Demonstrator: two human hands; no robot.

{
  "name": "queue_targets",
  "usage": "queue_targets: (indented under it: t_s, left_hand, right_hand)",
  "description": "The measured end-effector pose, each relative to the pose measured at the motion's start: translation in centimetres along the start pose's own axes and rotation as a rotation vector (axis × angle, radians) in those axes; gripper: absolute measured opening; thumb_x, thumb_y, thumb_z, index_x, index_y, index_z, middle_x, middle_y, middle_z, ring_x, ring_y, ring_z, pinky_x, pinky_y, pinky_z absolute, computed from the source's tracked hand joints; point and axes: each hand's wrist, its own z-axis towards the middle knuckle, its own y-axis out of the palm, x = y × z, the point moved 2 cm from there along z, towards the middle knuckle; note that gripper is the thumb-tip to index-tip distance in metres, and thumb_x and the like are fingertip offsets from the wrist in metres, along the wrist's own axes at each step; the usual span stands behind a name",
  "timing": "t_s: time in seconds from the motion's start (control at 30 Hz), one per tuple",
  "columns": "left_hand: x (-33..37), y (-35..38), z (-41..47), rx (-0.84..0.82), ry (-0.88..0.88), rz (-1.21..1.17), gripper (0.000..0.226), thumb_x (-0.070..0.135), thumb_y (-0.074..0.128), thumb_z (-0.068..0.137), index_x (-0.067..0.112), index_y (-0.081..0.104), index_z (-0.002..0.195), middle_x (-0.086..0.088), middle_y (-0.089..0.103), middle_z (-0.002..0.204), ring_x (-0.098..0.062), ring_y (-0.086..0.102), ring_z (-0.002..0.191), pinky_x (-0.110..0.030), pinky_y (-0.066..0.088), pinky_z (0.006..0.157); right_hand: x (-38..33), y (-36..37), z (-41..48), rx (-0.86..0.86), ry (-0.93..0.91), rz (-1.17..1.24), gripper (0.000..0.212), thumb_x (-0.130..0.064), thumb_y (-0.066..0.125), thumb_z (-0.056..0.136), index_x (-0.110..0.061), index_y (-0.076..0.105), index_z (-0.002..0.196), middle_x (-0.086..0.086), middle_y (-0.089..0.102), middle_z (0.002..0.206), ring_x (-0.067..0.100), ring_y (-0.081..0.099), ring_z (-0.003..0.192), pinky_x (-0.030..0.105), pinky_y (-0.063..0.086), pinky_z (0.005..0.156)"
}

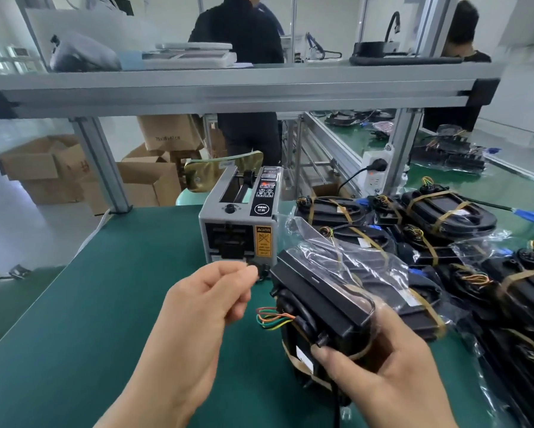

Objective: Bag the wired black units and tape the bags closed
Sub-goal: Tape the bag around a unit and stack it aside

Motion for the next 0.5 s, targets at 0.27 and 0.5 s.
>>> queue_targets:
  t_s: [0.27, 0.5]
  left_hand:
    - [2.0, 1.4, -1.1, -0.168, 0.123, 0.313, 0.014, 0.032, 0.069, 0.080, 0.024, 0.073, 0.070, 0.016, 0.056, 0.055, 0.003, 0.046, 0.050, -0.004, 0.035, 0.051]
    - [1.9, 1.8, -0.3, -0.210, 0.117, 0.370, 0.012, 0.031, 0.070, 0.079, 0.022, 0.072, 0.071, 0.005, 0.067, 0.065, 0.000, 0.054, 0.055, -0.008, 0.042, 0.053]
  right_hand:
    - [0.5, 0.7, -0.5, 0.030, -0.089, -0.064, 0.067, -0.016, 0.082, 0.058, -0.054, 0.064, 0.111, -0.014, 0.076, 0.093, 0.007, 0.072, 0.082, 0.013, 0.054, 0.074]
    - [0.8, 1.1, -0.7, 0.037, -0.139, -0.098, 0.066, -0.013, 0.083, 0.061, -0.046, 0.066, 0.116, -0.009, 0.075, 0.098, 0.012, 0.073, 0.082, 0.025, 0.060, 0.072]
